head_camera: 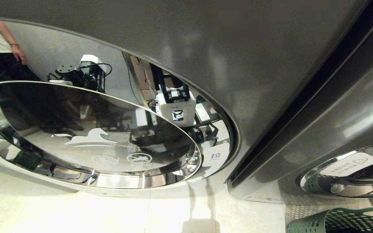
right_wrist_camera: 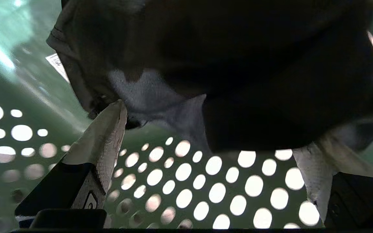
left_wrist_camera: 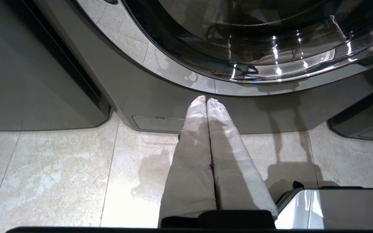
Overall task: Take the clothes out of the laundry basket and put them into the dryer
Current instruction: Take the clothes out of the basket
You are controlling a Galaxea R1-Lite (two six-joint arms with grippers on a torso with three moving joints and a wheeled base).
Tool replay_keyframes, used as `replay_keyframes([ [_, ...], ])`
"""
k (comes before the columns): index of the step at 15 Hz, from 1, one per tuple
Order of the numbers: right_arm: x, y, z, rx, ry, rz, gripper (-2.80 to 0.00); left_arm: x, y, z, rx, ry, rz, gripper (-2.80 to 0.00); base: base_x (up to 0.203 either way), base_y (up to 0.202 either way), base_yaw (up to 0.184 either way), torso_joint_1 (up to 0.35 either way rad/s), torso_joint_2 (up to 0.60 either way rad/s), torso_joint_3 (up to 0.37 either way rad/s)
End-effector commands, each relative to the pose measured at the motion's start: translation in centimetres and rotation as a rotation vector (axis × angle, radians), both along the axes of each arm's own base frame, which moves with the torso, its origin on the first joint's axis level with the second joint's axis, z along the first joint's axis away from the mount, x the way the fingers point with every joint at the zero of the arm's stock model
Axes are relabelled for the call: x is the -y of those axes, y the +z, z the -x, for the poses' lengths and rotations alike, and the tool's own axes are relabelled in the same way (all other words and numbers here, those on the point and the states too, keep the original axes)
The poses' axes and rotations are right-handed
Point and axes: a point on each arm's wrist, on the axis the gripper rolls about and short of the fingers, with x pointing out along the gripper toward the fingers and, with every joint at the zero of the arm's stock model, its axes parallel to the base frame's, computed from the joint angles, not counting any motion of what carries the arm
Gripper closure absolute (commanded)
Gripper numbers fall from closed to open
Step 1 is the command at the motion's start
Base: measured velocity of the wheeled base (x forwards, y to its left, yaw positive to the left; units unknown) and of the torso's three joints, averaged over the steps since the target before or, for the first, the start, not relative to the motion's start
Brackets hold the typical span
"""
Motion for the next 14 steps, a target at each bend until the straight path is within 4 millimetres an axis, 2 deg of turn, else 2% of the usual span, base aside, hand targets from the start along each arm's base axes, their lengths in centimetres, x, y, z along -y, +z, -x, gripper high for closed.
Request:
replay_keyframes([
  [1,-0.5,-1.2,0.1,0.001,0.025,-0.005,-2.8,0.0,0.0,0.0,0.003,0.0,0.0,0.0,0.0,0.0,0.0,0.0,0.0,0.0],
  [6,-0.3,-4.4,-0.1,0.054,0.048,0.073,-2.8,0.0,0.0,0.0,0.002,0.0,0.0,0.0,0.0,0.0,0.0,0.0,0.0,0.0],
  [11,-0.1,-4.4,-0.7,0.075,0.037,0.057,-2.8,0.0,0.0,0.0,0.001,0.001,0.0,0.0,0.0,0.0,0.0,0.0,0.0,0.0],
  [14,1.3,-4.0,-1.7,0.121,0.011,0.121,-2.8,0.0,0.0,0.0,0.001,0.0,0.0,0.0,0.0,0.0,0.0,0.0,0.0,0.0],
])
